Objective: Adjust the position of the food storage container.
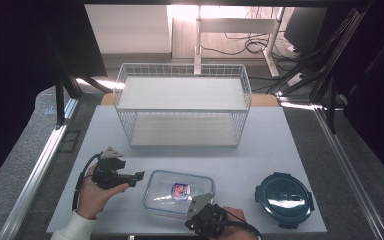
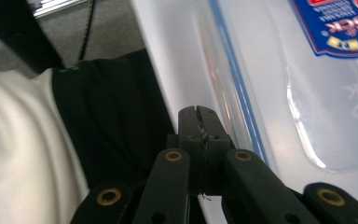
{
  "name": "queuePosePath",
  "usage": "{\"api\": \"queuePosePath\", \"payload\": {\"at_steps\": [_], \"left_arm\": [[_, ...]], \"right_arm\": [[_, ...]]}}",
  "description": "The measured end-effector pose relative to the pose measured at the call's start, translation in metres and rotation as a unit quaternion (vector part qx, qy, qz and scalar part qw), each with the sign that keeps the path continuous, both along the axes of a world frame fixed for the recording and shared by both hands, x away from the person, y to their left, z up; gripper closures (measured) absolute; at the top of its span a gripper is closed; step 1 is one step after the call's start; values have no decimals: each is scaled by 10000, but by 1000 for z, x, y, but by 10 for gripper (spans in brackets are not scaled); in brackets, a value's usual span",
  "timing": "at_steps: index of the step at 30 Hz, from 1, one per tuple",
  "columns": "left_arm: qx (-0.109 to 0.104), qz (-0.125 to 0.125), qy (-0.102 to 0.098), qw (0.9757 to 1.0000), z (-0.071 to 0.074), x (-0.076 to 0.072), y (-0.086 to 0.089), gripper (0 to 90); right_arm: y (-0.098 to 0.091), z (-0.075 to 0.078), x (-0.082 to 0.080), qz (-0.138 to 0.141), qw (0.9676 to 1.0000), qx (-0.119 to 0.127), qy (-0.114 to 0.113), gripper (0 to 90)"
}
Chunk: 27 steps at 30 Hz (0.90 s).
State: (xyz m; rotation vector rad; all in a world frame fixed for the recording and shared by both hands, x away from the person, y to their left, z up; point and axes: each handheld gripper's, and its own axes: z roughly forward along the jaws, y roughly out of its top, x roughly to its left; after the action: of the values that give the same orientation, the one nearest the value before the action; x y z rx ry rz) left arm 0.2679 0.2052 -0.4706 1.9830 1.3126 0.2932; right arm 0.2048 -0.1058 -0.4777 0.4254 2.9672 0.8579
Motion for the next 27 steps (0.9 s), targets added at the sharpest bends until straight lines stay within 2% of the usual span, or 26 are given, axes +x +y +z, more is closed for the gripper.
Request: {"api": "queuePosePath", "payload": {"at_steps": [2, 6, 11, 15, 17, 18, 20, 23, 26, 27], "left_arm": [[-13, 29, -44, 10000, 0, 0, 1, 181], [-23, 53, -49, 10000, 0, 0, 1, 182], [12, 22, -17, 10000, -1, 0, 0, 182], [-1, 34, -22, 10000, -1, 0, 0, 182], [-25, 87, -71, 9999, 0, -1, 1, 183], [-16, 139, -133, 9998, 0, -2, 1, 187], [23, 219, -280, 9994, 3, -4, 1, 197], [-74, 231, -334, 9991, 5, -5, 2, 201], [-152, 221, -300, 9992, 5, -6, 4, 201], [-168, 208, -287, 9992, 5, -6, 4, 201]], "right_arm": [[-4, -1, 5, -110, 9999, 93, 30, 890], [-9, -1, 11, -280, 9995, 106, -55, 890], [-11, -1, 12, -325, 9994, 142, -47, 889], [-13, 7, 10, -287, 9989, 364, 67, 889], [-17, 18, 10, -340, 9976, 608, 37, 889], [-21, 26, 12, -415, 9959, 805, -30, 889], [-28, 36, 15, -604, 9925, 1043, -182, 889], [-42, 48, 23, -1037, 9836, 1425, -376, 888], [-56, 53, 34, -1499, 9732, 1699, -400, 887], [-60, 53, 37, -1613, 9710, 1724, -388, 887]]}}
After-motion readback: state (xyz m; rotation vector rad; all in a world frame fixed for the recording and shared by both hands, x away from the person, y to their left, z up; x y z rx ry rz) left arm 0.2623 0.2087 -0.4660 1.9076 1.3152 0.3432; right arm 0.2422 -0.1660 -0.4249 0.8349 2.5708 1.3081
